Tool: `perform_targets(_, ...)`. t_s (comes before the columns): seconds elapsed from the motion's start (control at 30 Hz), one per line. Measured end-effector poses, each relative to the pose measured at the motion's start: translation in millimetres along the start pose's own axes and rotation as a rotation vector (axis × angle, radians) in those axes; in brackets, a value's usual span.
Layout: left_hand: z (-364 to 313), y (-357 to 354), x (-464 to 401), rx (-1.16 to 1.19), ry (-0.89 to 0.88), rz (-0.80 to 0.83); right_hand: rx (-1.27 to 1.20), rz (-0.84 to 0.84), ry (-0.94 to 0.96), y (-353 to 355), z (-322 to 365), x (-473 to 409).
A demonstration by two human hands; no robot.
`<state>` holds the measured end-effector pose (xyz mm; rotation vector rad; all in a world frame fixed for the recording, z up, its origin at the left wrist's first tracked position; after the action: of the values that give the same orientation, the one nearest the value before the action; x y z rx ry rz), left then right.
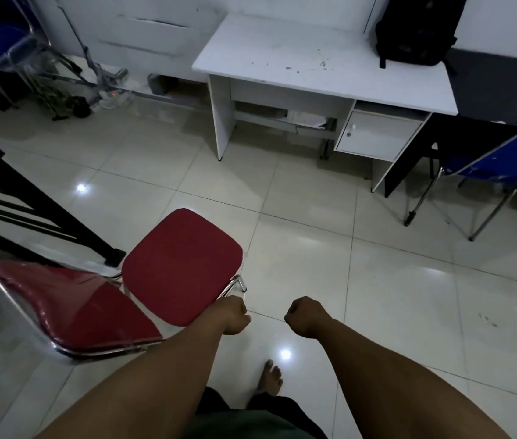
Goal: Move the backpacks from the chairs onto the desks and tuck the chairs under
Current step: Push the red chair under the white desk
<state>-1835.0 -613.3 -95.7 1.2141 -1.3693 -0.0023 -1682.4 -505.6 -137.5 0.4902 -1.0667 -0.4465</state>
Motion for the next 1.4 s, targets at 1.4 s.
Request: perform_targets(1.4, 319, 134, 77, -0.305, -0.71, -0.55, -0.277, -0.074, -0.065, -238, 301, 28)
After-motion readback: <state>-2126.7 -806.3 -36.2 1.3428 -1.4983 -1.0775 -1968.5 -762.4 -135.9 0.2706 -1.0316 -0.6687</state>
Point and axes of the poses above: each hand's wrist, its own x-axis away from the middle knuckle, its own y-axis out of the back of the hand, z = x × y, the point moved 8 cm from there along -x, towards the middle knuckle, and after that the axes turned 5 degrees about -x, right-handed, at the moved point
